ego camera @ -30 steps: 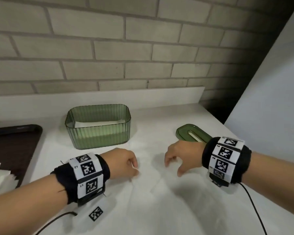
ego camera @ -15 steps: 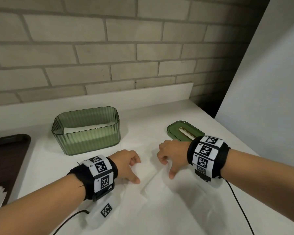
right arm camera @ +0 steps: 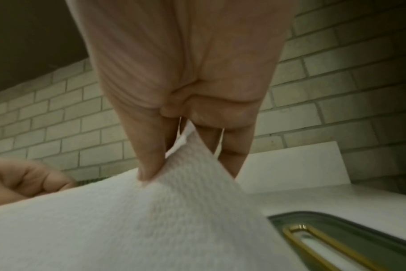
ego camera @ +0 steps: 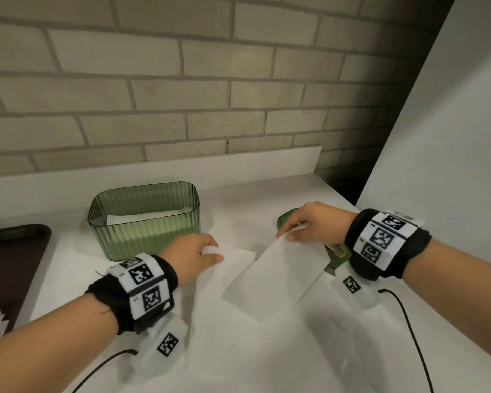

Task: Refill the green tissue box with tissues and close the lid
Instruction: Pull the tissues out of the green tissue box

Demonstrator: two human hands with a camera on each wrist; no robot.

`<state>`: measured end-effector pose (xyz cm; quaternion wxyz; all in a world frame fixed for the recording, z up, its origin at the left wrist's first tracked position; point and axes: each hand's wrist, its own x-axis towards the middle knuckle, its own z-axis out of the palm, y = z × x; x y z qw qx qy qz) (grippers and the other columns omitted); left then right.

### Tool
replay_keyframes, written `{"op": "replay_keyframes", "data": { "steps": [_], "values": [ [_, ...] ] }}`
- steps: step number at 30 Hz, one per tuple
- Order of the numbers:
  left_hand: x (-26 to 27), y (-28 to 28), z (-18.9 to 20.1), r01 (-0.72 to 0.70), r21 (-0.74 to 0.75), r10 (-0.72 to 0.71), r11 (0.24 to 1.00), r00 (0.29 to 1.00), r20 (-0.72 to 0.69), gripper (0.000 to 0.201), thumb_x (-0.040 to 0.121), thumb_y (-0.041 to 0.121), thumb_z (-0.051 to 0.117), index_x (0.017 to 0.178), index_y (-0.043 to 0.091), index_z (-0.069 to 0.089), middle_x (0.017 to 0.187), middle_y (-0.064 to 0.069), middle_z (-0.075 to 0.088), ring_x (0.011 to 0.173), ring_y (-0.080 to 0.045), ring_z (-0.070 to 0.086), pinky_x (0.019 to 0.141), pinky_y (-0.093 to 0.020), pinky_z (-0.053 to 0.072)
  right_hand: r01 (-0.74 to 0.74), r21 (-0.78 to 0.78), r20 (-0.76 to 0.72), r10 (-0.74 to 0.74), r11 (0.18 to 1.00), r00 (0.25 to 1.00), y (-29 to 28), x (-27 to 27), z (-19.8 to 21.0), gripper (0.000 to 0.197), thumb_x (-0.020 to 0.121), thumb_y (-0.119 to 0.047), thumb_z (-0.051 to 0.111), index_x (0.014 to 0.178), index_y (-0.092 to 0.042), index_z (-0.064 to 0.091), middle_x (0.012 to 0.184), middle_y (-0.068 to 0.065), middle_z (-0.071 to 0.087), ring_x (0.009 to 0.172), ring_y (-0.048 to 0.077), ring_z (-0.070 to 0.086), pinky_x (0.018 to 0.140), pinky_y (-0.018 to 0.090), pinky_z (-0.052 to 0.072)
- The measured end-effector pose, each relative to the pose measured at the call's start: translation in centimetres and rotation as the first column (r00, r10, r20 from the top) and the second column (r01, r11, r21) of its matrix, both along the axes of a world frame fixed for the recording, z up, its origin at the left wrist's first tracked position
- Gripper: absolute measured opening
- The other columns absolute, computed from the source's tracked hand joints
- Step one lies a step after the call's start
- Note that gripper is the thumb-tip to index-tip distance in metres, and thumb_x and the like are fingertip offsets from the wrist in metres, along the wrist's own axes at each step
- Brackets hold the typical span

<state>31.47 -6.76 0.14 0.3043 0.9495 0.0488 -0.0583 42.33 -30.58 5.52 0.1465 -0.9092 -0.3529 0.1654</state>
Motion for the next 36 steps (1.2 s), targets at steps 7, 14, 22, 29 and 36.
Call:
{"op": "replay_keyframes", "data": {
  "steps": [7,14,22,29,36],
  "values": [
    [-1.6,6.0,2.7,-0.282,-0.301,0.31,0.911,0.949,0.051,0.008,0.093,0.023,0.055,0.097,0.017,0.059,0.067,0.002,0.057,0.05,-0.01,0.052,0.047,-0.021,0.046,0.063,0.212,0.061,-0.078,0.975,0.995,0.4,0.5,3.8,0.012,0.09,-0.021,0.061,0.097,-0.017,0.07,0.096,-0.008,0.066,0.093,0.004,0.059,0.089,0.021,0.04],
    [-5.2,11.7,3.8,-0.484,-0.544,0.567,0.685,0.823,-0.018,0.014,0.094,0.02,0.054,0.104,0.012,0.06,0.081,-0.007,0.059,0.063,-0.016,0.051,0.047,-0.022,0.05,0.221,0.547,-0.055,-0.228,0.808,0.972,5.6,2.0,5.3,0.019,0.089,-0.02,0.062,0.102,-0.008,0.07,0.101,0.006,0.07,0.097,0.023,0.064,0.097,0.039,0.048],
    [-9.7,15.9,3.5,-0.556,-0.686,0.714,0.47,0.696,-0.075,0.021,0.095,0.021,0.052,0.11,0.008,0.059,0.077,-0.006,0.059,0.054,-0.011,0.052,0.042,-0.014,0.046,0.306,0.626,-0.219,-0.215,0.717,0.952,16.0,3.8,4.9,0.021,0.088,-0.015,0.064,0.106,-0.006,0.068,0.092,0.009,0.066,0.073,0.016,0.059,0.066,0.017,0.05],
    [-12.3,18.0,3.5,-0.554,-0.716,0.733,0.425,0.674,-0.086,0.02,0.094,0.023,0.052,0.107,0.011,0.062,0.072,-0.001,0.061,0.051,-0.009,0.05,0.056,-0.023,0.036,0.252,0.698,-0.182,-0.174,0.67,0.968,22.7,5.1,8.1,0.016,0.09,-0.013,0.06,0.103,-0.009,0.069,0.071,-0.002,0.061,0.057,0.008,0.053,0.046,0.012,0.044],
    [-13.3,18.7,2.4,-0.527,-0.768,0.725,0.365,0.678,-0.121,0.018,0.094,0.022,0.053,0.104,0.012,0.064,0.065,0.003,0.064,0.042,-0.004,0.052,0.054,-0.024,0.039,0.108,0.711,-0.122,-0.03,0.695,0.992,24.1,5.2,9.8,0.022,0.093,-0.016,0.058,0.11,-0.011,0.069,0.086,0.0,0.066,0.069,0.007,0.058,0.063,0.014,0.046]
  ]
}}
